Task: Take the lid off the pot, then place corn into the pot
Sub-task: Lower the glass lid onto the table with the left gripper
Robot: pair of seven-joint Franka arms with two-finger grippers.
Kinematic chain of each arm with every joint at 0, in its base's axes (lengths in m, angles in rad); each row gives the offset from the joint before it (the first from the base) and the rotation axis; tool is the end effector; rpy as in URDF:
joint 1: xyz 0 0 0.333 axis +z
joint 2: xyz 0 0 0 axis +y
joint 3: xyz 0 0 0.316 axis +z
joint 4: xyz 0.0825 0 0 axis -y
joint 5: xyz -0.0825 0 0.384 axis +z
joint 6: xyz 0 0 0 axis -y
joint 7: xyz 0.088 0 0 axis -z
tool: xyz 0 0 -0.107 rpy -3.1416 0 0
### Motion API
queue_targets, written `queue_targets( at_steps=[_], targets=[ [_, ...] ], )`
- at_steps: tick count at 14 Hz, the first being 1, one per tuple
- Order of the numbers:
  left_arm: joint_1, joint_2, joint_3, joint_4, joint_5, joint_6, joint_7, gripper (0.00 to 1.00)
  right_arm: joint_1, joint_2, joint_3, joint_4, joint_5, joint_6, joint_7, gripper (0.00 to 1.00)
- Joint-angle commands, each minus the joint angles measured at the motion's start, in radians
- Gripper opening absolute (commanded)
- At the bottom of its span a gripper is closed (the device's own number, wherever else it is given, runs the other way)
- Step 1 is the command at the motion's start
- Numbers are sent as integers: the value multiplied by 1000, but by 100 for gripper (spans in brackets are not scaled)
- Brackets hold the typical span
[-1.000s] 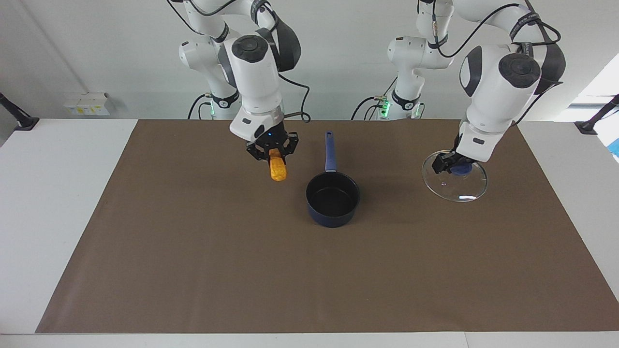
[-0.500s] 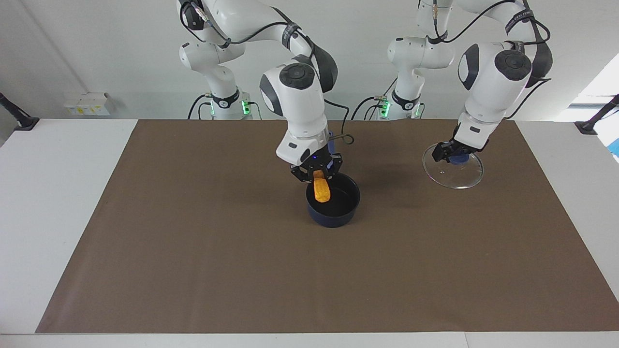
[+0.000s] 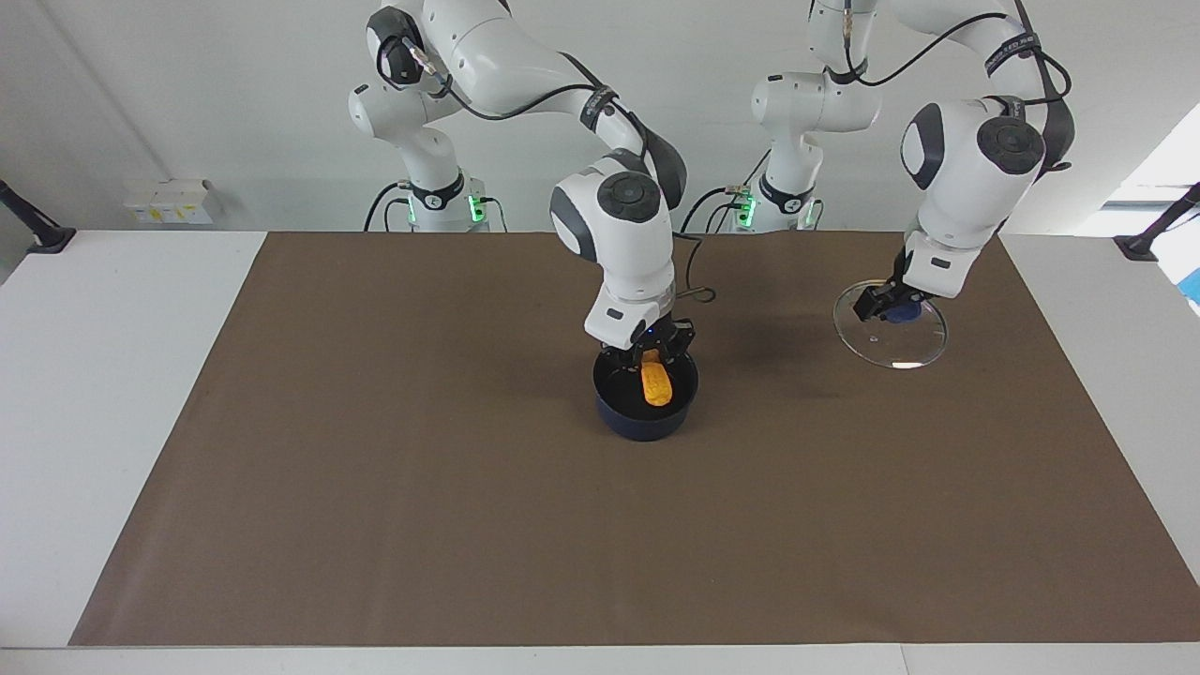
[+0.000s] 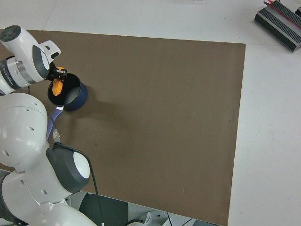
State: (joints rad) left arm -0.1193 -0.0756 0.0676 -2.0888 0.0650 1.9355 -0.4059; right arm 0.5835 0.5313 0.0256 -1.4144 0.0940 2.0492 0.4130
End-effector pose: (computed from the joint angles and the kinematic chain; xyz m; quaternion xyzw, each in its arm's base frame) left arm 0.5198 -0.0219 0.4510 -0.9854 -0.1632 0.0317 0.0354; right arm 0.5875 0.4118 0.4028 -0.9945 -0.0762 -0.0211 0.0682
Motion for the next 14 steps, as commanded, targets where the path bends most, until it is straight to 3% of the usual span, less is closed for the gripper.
queue_targets(
  at_steps=[1, 7, 14],
  targets=[
    [36, 6, -11, -42, 2, 62, -126, 0, -1, -8, 4, -47, -2, 28, 10, 0],
    [70, 66, -11, -129, -1, 259, -218, 0, 33, -16, 4, -127, -2, 64, 12, 9],
    [167, 100, -11, -244, -1, 490, -209, 0, 19, -11, 2, -132, 0, 89, 1, 15]
  ],
)
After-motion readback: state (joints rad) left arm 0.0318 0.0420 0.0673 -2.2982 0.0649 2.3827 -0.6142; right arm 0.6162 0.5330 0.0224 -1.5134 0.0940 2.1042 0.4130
